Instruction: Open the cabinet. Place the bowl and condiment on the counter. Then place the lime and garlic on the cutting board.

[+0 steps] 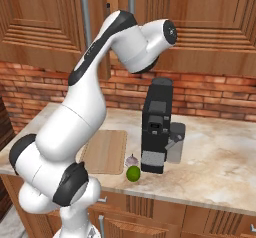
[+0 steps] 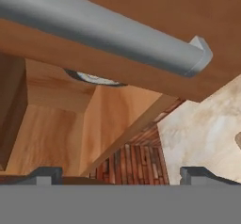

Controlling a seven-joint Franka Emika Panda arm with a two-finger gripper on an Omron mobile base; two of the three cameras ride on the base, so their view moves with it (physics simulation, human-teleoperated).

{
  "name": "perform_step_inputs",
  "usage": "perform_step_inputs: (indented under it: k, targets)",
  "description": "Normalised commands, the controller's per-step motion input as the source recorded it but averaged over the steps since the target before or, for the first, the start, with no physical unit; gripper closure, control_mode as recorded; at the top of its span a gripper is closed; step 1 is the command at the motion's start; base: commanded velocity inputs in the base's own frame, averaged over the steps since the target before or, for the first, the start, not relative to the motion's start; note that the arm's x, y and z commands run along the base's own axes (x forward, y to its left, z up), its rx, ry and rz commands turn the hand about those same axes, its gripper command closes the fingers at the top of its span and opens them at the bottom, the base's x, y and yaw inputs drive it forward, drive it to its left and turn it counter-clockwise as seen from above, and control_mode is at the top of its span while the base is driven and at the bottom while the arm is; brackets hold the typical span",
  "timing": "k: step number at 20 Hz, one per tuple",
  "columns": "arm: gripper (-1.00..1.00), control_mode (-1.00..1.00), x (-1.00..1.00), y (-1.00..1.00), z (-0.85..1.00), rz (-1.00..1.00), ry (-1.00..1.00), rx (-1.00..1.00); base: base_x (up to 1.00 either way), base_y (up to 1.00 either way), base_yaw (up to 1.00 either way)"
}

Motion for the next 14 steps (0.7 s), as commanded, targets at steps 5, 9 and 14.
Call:
perform_step_inputs:
  k: [5,9,14]
  targets:
    - [-1.0,-1.0,-0.25,0.3,0.0,0.06,0.0,0.03,0.0,0.0,0.0]
    - [-1.0,-1.0,-0.3,0.36,0.0,0.1,0.0,0.05,0.0,0.0,0.0]
    - [-1.0,-1.0,-0.35,0.41,0.0,0.11,0.0,0.03,0.0,0.0,0.0]
